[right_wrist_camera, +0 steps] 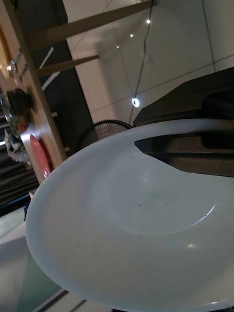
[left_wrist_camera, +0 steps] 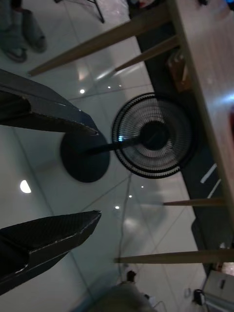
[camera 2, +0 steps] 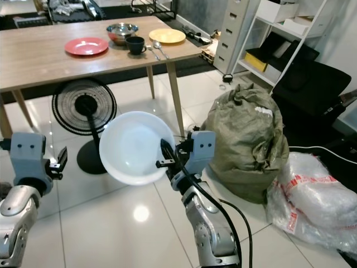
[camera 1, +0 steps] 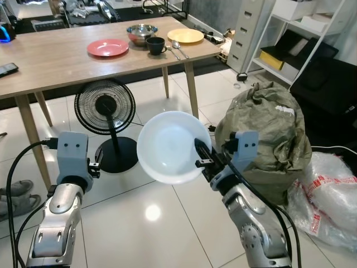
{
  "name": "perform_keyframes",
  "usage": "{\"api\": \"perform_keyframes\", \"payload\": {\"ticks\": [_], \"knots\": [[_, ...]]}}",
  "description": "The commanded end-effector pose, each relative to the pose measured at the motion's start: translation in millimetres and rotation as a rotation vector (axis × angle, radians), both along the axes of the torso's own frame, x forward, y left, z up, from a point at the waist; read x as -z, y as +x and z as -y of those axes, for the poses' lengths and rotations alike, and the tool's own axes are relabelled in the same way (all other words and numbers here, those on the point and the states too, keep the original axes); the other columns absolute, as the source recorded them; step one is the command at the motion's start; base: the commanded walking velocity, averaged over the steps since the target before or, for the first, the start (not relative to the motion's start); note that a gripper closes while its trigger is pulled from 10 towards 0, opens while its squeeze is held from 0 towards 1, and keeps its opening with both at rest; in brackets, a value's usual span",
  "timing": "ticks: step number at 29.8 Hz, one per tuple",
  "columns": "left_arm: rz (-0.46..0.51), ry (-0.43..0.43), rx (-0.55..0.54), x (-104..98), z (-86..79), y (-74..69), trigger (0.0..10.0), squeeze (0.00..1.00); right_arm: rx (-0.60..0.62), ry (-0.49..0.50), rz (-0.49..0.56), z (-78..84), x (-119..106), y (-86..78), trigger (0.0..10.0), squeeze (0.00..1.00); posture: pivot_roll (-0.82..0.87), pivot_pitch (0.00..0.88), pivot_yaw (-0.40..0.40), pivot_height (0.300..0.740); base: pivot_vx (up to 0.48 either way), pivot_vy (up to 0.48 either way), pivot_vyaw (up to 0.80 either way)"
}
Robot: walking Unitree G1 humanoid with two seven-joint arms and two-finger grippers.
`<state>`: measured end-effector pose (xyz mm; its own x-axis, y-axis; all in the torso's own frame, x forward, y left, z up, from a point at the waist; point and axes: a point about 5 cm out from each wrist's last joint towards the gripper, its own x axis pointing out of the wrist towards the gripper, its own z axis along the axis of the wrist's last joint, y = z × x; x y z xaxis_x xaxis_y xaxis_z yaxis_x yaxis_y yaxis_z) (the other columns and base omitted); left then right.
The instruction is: Setting the table
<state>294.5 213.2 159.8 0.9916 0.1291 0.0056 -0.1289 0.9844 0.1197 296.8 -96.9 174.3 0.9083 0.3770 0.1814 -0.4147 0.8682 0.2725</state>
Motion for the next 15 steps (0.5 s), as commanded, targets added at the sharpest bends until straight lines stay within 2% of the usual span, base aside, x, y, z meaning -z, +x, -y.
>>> {"api": "perform_keyframes", "payload": {"ticks": [1,10,15], "knots": [[-0.015,0.007,-0.002,4.4,0.2,-0.6,10.0,0.0,0.006,0.012,0.015,2.0,-2.5,-0.5,10.0,0.0,0.02,0.043,0.088,0.74,0.454,0.0,0.49],[-0.015,0.006,-0.003,4.1,0.1,-0.8,10.0,0.0,0.017,-0.017,0.007,2.3,-0.7,2.0,10.0,0.0,0.02,0.042,0.087,0.74,0.457,0.0,0.79],[-0.015,0.006,-0.004,4.1,-0.1,-0.7,10.0,0.0,0.025,-0.011,0.001,3.5,-0.5,3.5,10.0,0.0,0.02,0.043,0.088,0.74,0.458,0.0,0.0]]}}
